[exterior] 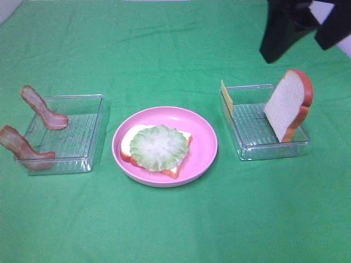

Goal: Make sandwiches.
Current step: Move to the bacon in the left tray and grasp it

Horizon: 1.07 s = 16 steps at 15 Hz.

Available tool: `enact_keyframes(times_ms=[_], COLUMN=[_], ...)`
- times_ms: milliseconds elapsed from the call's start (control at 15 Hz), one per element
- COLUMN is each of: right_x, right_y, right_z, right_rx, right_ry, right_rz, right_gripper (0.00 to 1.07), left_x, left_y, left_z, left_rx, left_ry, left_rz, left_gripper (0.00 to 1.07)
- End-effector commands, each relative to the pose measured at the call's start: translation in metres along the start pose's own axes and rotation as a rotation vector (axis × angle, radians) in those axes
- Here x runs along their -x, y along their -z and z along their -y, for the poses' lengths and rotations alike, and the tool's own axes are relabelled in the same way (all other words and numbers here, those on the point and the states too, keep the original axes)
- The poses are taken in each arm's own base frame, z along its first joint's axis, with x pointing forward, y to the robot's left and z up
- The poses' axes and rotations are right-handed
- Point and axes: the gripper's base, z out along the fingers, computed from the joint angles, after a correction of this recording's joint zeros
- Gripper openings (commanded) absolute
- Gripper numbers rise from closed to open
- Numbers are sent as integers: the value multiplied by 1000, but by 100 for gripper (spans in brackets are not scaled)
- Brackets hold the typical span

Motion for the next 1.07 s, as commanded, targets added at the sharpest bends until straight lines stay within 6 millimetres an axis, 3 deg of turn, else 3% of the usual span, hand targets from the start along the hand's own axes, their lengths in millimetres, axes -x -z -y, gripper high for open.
enact_keyframes(times_ms=[67, 400, 600, 667, 933, 1067], right_x=[-47, -129, -180, -207, -251, -270], right_y=[12, 17, 7, 1, -4, 1], right_z=[9, 19, 25, 29, 30, 28], right_rx=[-42, -44, -39, -34, 14, 50], right_ry=[-13, -11, 6, 58, 199, 255], right_rz=[-33, -12, 10, 61, 286, 417], right_gripper=[79, 79, 79, 79, 79, 79], left_x=[1, 1, 1, 1, 2, 11], left_y=[0, 0, 0, 0, -1, -3], left_z=[0, 0, 0, 0, 1, 3], left_rx=[-1, -2, -2, -5, -7, -29], left_ry=[-1, 0, 0, 1, 2, 63], left_rz=[10, 10, 10, 10, 6, 0], left_gripper=[72, 72, 72, 72, 72, 72])
